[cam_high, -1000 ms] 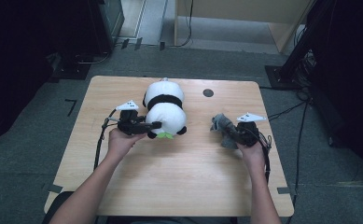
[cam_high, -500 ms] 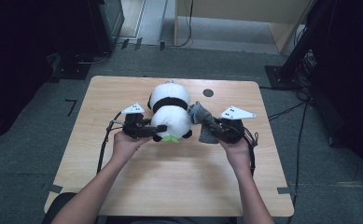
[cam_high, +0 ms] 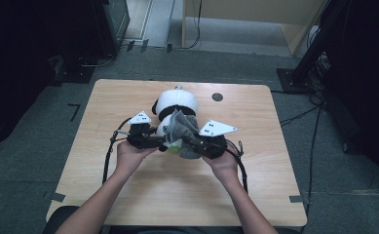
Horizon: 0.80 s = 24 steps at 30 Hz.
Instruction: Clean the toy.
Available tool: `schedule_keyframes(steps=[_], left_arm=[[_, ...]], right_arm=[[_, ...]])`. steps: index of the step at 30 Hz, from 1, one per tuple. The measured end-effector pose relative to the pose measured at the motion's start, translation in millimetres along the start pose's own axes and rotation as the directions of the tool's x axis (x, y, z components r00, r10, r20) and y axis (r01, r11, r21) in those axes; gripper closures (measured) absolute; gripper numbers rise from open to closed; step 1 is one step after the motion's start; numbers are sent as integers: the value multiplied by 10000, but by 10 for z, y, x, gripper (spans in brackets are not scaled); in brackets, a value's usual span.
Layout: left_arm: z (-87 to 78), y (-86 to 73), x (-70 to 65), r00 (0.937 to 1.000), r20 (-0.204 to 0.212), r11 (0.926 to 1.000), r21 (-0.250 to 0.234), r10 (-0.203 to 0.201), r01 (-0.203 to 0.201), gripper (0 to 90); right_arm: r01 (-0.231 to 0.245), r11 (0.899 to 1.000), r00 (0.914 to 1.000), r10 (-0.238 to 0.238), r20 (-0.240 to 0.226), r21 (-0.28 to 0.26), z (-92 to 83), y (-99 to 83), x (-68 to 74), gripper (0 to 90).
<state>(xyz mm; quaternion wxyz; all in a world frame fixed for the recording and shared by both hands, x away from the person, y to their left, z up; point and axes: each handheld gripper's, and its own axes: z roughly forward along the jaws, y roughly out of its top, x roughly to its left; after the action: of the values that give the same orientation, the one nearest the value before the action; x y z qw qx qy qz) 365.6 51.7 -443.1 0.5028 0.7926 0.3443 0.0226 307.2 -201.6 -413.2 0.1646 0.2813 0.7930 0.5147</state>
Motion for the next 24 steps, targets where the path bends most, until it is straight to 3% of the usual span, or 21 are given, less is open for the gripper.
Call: schedule_keyframes(steps=[1, 4, 7, 11, 18, 20, 24], left_arm=[[0, 0, 0, 10000, 0, 10000, 0, 0, 0, 497], [-21, 11, 66, 9981, 206, 9981, -174, -582, 585, 498], [-44, 19, 61, 9984, 86, 9982, -191, -563, 565, 499], [-42, 14, 94, 9963, 16, 9962, -94, -864, 864, 499], [-38, 16, 102, 9953, -114, 9953, -87, -966, 965, 498], [-48, 22, 120, 9920, 52, 9916, -285, -1264, 1265, 498], [-84, 37, 113, 9930, 196, 9923, -404, -1166, 1173, 497]], right_arm=[[66, 9999, 9999, -66, -77, 80, 22, -20, 19, 757], [348, 9978, 9982, -320, -500, 558, 120, -73, 84, 759], [800, 9916, 9961, -756, -458, 1017, 245, -156, 165, 762], [793, 9898, 9954, -721, -638, 1188, 330, -259, 139, 765], [788, 9876, 9948, -691, -746, 1361, 402, -361, 99, 766], [1003, 9779, 9935, -884, -722, 1834, 464, -414, 114, 766], [1170, 9707, 9926, -1077, -551, 2101, 525, -485, 115, 766]])
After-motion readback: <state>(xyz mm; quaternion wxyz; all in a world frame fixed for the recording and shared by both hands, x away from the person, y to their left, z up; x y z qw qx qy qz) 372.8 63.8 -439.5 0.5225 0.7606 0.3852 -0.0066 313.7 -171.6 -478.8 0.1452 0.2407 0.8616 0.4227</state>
